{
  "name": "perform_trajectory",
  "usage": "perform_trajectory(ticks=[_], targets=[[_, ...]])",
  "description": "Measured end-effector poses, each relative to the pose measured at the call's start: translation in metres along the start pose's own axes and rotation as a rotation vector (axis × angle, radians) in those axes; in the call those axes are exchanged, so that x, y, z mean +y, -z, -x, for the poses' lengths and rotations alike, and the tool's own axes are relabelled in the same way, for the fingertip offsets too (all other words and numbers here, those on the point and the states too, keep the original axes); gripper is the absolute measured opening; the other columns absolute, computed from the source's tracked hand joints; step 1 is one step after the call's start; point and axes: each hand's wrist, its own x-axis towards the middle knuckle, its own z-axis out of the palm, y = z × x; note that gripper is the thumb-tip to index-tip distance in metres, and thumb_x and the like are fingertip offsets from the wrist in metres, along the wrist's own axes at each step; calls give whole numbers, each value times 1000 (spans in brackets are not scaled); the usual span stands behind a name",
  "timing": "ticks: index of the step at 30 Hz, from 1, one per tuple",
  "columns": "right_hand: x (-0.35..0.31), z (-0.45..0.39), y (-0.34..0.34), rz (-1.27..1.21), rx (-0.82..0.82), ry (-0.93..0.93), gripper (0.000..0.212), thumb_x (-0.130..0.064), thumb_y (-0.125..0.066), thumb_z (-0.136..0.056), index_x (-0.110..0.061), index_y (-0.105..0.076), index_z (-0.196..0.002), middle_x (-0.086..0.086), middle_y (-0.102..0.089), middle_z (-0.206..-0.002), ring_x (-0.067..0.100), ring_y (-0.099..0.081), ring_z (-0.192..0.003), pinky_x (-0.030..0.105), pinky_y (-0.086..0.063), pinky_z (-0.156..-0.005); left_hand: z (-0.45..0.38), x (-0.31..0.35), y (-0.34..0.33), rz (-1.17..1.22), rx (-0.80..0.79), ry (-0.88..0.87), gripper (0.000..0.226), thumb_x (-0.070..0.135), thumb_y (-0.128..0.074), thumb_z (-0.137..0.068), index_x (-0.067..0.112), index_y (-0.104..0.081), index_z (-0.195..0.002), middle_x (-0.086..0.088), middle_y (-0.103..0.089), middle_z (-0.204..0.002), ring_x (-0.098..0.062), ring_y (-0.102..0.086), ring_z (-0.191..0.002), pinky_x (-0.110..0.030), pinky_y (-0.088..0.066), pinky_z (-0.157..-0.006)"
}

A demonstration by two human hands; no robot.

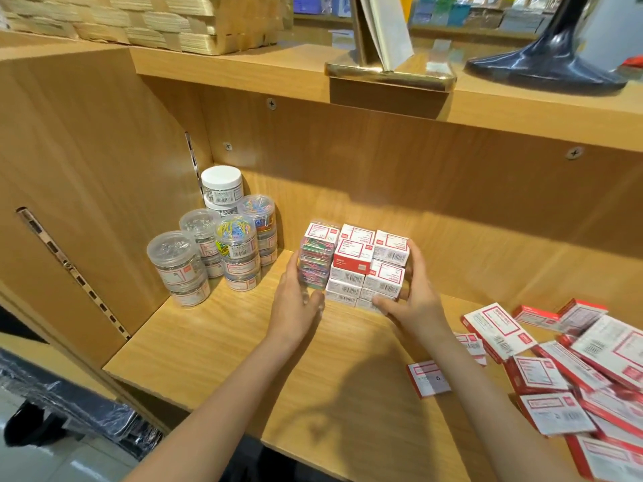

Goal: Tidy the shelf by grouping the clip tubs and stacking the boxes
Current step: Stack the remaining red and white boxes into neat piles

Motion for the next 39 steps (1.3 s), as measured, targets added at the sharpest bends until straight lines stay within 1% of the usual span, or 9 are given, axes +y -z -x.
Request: perform_trajectory(ticks=[3, 6, 14, 19, 25, 32, 34, 36, 39], targets=[[-1, -2, -3, 5, -19, 11, 106, -18, -79, -63, -46, -13, -141, -7, -50, -131, 14, -46, -123, 47, -44, -100, -3, -4, 2, -3, 23, 0, 82, 6, -65, -77, 32, -21, -142, 0, -57, -119, -16, -56, -105, -38, -47, -93], [-5, -4, -9, 12, -25, 13, 106, -23, -78, -61, -49, -12, -139, -6, -49, -133, 15, -45, -124, 47, -44, -99, -5, -7, 5, -6, 43, -7, 81, 8, -65, -78, 33, -21, -141, 1, -56, -122, -17, -52, -114, -43, -44, -97], [-12, -15, -35, 50, -30, -9, 114, -13, -82, -63, -57, -6, -136, -2, -49, -132, 19, -48, -121, 48, -45, -96, -4, -18, 14, -75, 142, 44, 71, 13, -63, -82, 20, -24, -142, -3, -50, -131, -20, -49, -118, -42, -42, -99], [-20, -21, -50, 68, -24, -19, 116, -12, -82, -62, -59, -4, -133, -4, -49, -132, 19, -51, -120, 47, -47, -94, 1, -28, 23, -75, 178, 60, 67, 4, -58, -82, 9, -26, -140, -10, -45, -136, -23, -43, -126, -46, -37, -104], [-20, -21, -49, 67, -30, -30, 119, -11, -83, -61, -60, -3, -133, -3, -49, -132, 20, -52, -119, 48, -46, -95, 0, -25, 23, -146, 110, 8, 72, 7, -57, -80, 13, -23, -143, -7, -38, -142, -20, -38, -131, -44, -36, -105], [-26, -17, -44, 63, -87, -32, 116, -14, -81, -64, -59, -1, -134, -3, -46, -135, 22, -52, -119, 49, -46, -96, 9, -21, 28, -123, 77, 2, 74, 5, -55, -80, 9, -20, -145, -12, -32, -144, -25, -36, -132, -45, -35, -106], [-32, -13, -35, 104, -94, -17, 109, -18, -80, -68, -49, -5, -140, -4, -42, -137, 18, -49, -121, 46, -44, -98, 10, -19, 29, -114, 54, -21, 74, 12, -53, -78, 9, -21, -145, -11, -34, -144, -24, -36, -132, -45, -35, -107], [-43, -9, -23, 248, -29, 89, 86, -23, -75, -74, -28, -24, -143, -5, -44, -128, 11, -46, -116, 37, -42, -99, 10, -17, 32, -109, 21, -23, 74, 8, -56, -80, 11, -20, -145, -9, -33, -144, -22, -36, -132, -43, -34, -108], [-73, -8, -20, 376, 42, 312, 49, -22, -67, -82, -12, -49, -126, -1, -48, -120, 15, -44, -110, 18, -31, -94, 8, -16, 36, -124, 30, -5, 73, 0, -57, -81, 11, -23, -144, -9, -38, -139, -21, -42, -127, -39, -36, -106]])
